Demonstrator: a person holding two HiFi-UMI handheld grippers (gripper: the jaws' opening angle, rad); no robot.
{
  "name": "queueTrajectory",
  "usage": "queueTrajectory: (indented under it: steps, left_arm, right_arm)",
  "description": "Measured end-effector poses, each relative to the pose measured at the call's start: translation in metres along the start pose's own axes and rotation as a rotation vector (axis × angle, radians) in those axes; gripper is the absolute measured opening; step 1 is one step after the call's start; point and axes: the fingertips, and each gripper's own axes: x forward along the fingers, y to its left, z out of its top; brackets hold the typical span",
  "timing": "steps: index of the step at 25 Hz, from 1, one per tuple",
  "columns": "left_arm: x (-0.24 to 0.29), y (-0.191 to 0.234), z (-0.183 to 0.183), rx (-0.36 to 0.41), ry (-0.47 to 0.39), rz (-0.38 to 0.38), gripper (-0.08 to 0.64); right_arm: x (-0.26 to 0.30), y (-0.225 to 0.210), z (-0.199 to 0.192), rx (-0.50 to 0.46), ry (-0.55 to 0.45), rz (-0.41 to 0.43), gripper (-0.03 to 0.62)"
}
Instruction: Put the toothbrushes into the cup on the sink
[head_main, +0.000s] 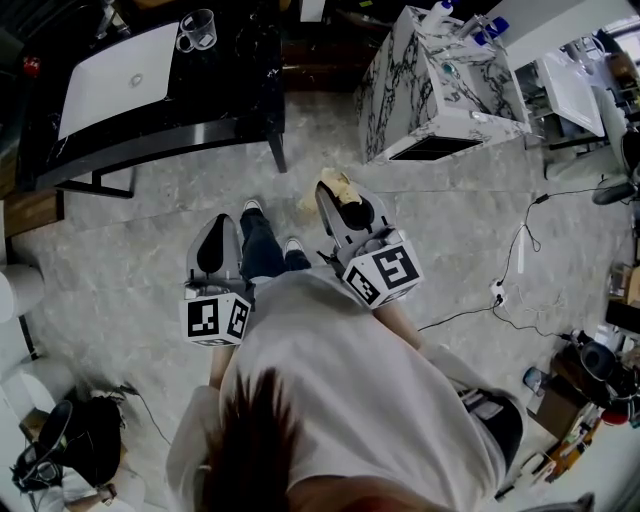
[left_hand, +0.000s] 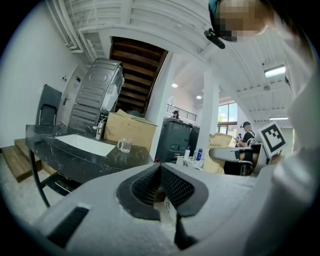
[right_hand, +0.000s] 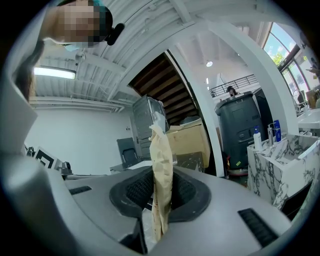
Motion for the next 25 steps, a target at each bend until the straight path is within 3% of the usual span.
queueTrajectory:
  steps: [9,25]
  left_arm:
    - [0.022,0.027,0.002,-0.009,0.021,0.001,0.009]
    - [0.107,0.145,0.055,-0.015,0.003,-0.020,0.009]
  right_arm:
    - [0.038,-0.002,-0.004,0.011,0.045,-0.001,0.057]
    - [0.184,0.001,0.030,-0.004,0.031,-0.046,0.057]
